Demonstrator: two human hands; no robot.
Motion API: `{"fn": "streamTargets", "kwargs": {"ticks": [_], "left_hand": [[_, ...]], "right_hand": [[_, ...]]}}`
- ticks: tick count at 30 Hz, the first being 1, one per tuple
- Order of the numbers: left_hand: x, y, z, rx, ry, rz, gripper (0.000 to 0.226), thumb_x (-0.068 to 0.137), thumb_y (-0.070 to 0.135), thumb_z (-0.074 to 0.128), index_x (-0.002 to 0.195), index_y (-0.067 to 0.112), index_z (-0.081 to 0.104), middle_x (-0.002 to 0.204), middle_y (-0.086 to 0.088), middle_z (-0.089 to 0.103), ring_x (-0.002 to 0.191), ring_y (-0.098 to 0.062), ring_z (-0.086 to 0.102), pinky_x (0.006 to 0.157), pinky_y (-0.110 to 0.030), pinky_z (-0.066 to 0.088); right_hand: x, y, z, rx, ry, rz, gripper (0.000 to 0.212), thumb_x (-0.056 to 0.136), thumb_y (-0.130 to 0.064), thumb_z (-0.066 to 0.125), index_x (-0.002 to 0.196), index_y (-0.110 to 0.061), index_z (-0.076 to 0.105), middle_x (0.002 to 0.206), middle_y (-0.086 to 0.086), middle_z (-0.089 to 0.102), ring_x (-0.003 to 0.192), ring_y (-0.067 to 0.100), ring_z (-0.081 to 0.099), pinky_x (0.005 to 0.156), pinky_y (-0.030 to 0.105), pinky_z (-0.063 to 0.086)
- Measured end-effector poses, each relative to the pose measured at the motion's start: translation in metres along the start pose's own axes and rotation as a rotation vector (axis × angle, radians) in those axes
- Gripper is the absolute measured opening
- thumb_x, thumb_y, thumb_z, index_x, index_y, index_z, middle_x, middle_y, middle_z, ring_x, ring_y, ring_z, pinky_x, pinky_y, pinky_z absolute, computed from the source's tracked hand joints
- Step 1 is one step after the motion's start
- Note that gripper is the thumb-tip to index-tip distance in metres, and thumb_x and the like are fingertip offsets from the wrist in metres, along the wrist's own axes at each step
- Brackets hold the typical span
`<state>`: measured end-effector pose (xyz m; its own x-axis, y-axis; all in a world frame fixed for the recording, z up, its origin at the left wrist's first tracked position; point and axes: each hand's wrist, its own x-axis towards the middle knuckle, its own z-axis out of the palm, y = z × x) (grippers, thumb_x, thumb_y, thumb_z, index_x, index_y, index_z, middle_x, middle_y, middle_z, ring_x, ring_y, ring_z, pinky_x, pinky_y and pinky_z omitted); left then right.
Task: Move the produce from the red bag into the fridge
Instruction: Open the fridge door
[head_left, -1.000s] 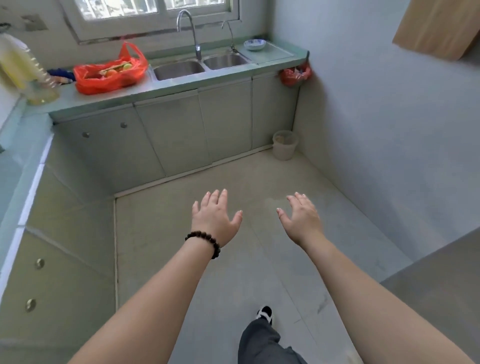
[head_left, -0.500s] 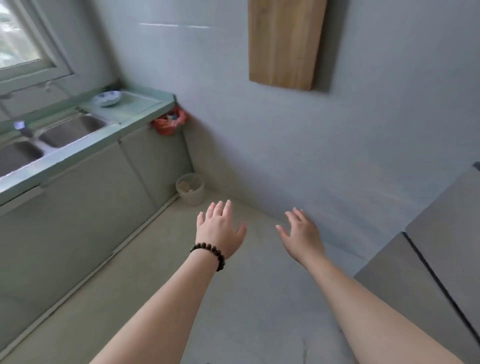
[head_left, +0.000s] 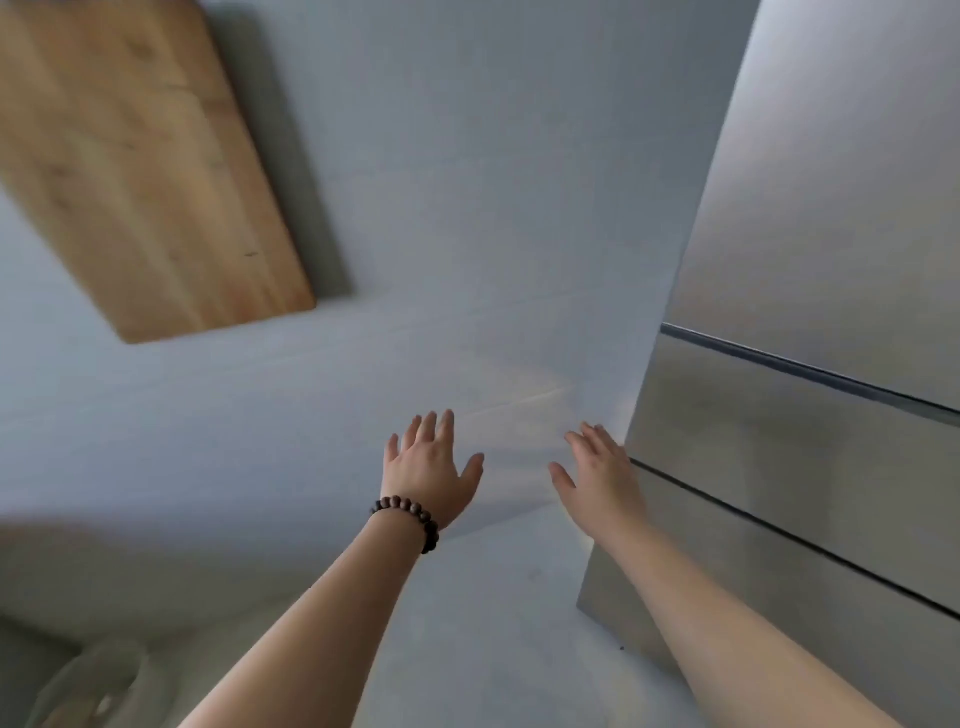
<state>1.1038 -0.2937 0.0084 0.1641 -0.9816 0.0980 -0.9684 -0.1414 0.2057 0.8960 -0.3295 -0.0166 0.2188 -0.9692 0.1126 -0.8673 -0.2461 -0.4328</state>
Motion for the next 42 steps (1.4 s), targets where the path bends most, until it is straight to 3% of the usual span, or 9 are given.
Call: {"fn": "streamTargets", "kwargs": {"ticks": [10, 17, 21, 26, 32, 36, 42], "left_hand": [[0.074, 0.035, -0.002, -0.082, -0.082, 0.399, 0.073, 0.090, 0.059, 0.027, 0.149, 0.018, 0.012, 0.156, -0.003, 0.019, 0.145, -0.021, 0.009, 0.117, -0.043, 0.008], [0.100, 0.071, -0.014, -0.127, -0.080, 0.523, 0.072, 0.091, 0.057, 0.028, 0.149, 0.018, 0.012, 0.155, -0.004, 0.020, 0.144, -0.023, 0.011, 0.117, -0.045, 0.011], [0.108, 0.084, -0.032, -0.178, -0.032, 0.562, 0.071, 0.091, 0.057, 0.029, 0.149, 0.018, 0.013, 0.156, -0.005, 0.020, 0.144, -0.022, 0.011, 0.117, -0.044, 0.010], [0.119, 0.084, -0.051, -0.227, 0.021, 0.543, 0.072, 0.091, 0.057, 0.028, 0.149, 0.019, 0.012, 0.156, -0.004, 0.019, 0.144, -0.022, 0.010, 0.117, -0.043, 0.009], [0.128, 0.077, -0.060, -0.244, 0.034, 0.528, 0.073, 0.090, 0.058, 0.027, 0.149, 0.020, 0.009, 0.156, -0.003, 0.019, 0.144, -0.021, 0.010, 0.117, -0.043, 0.010], [0.130, 0.071, -0.057, -0.247, 0.039, 0.531, 0.073, 0.090, 0.059, 0.026, 0.150, 0.020, 0.008, 0.156, -0.002, 0.019, 0.145, -0.021, 0.010, 0.118, -0.042, 0.010], [0.127, 0.058, -0.047, -0.228, 0.002, 0.501, 0.074, 0.090, 0.062, 0.022, 0.150, 0.023, 0.003, 0.157, 0.000, 0.014, 0.145, -0.018, 0.006, 0.118, -0.039, 0.007]], "right_hand": [[-0.001, 0.001, -0.042, -0.067, 0.230, 0.354, 0.051, 0.096, -0.040, 0.039, 0.141, -0.016, 0.034, 0.155, 0.006, 0.020, 0.145, 0.020, 0.010, 0.118, 0.041, 0.010], [-0.003, 0.005, -0.077, -0.165, 0.271, 0.385, 0.052, 0.095, -0.040, 0.039, 0.141, -0.017, 0.033, 0.156, 0.004, 0.019, 0.145, 0.019, 0.008, 0.118, 0.041, 0.010], [0.028, -0.006, -0.113, -0.358, 0.289, 0.241, 0.051, 0.095, -0.037, 0.041, 0.140, -0.014, 0.036, 0.157, 0.006, 0.015, 0.145, 0.021, 0.002, 0.118, 0.044, 0.005], [0.092, -0.026, -0.173, -0.855, 0.265, 0.003, 0.045, 0.092, -0.026, 0.043, 0.134, -0.011, 0.041, 0.157, 0.010, 0.011, 0.145, 0.025, -0.001, 0.116, 0.052, -0.001], [0.144, -0.036, -0.207, -1.467, 0.098, 0.086, 0.053, 0.095, -0.031, 0.032, 0.144, -0.013, 0.025, 0.156, 0.013, 0.012, 0.144, 0.035, -0.007, 0.107, 0.067, -0.009], [0.153, -0.031, -0.211, -1.479, 0.030, 0.242, 0.053, 0.093, -0.029, 0.032, 0.145, -0.016, 0.027, 0.154, 0.010, 0.018, 0.144, 0.032, -0.004, 0.101, 0.074, -0.007], [0.155, -0.024, -0.206, -1.445, 0.076, 0.260, 0.054, 0.093, -0.027, 0.032, 0.146, -0.018, 0.025, 0.154, 0.008, 0.014, 0.144, 0.030, -0.004, 0.099, 0.076, -0.008]]}}
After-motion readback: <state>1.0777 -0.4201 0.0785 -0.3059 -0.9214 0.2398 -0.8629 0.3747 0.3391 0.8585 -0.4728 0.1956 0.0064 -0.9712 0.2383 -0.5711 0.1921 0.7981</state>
